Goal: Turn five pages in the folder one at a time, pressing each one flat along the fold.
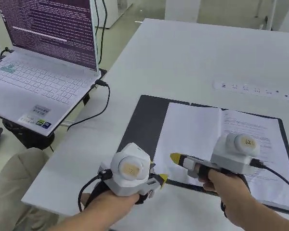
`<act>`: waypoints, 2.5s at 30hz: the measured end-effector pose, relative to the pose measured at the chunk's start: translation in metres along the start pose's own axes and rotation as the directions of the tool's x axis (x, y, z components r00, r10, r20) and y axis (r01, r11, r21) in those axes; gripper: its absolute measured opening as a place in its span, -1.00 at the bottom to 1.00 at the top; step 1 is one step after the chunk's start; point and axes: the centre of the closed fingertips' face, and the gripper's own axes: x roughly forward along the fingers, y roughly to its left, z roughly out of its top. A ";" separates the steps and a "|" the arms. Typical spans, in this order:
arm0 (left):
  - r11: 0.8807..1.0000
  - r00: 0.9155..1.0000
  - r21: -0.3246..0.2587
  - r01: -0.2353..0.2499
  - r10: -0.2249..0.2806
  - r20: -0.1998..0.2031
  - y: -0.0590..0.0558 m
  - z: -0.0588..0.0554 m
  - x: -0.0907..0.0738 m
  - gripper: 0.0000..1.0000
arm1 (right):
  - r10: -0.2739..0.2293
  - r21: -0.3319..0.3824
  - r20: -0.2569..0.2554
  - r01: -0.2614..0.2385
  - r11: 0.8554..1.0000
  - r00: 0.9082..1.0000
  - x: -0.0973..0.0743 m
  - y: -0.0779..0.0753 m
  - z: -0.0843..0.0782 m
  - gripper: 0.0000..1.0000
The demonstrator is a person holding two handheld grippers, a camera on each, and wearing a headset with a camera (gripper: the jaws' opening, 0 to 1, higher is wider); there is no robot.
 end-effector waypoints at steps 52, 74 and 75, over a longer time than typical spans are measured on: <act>0.989 0.989 0.036 -0.146 0.146 0.004 0.019 -0.023 0.026 -0.61 | -0.090 0.653 0.217 -0.076 0.754 0.972 0.014 -0.148 0.113 -1.00; 0.988 0.988 0.024 -0.154 0.154 0.014 0.019 -0.023 0.025 -0.61 | -0.160 0.690 0.268 -0.073 0.720 0.950 0.043 -0.187 0.168 -1.00; 0.988 0.988 0.023 -0.154 0.154 0.014 0.019 -0.023 0.025 -0.61 | -0.165 0.696 0.271 -0.075 0.714 0.948 0.044 -0.189 0.170 -1.00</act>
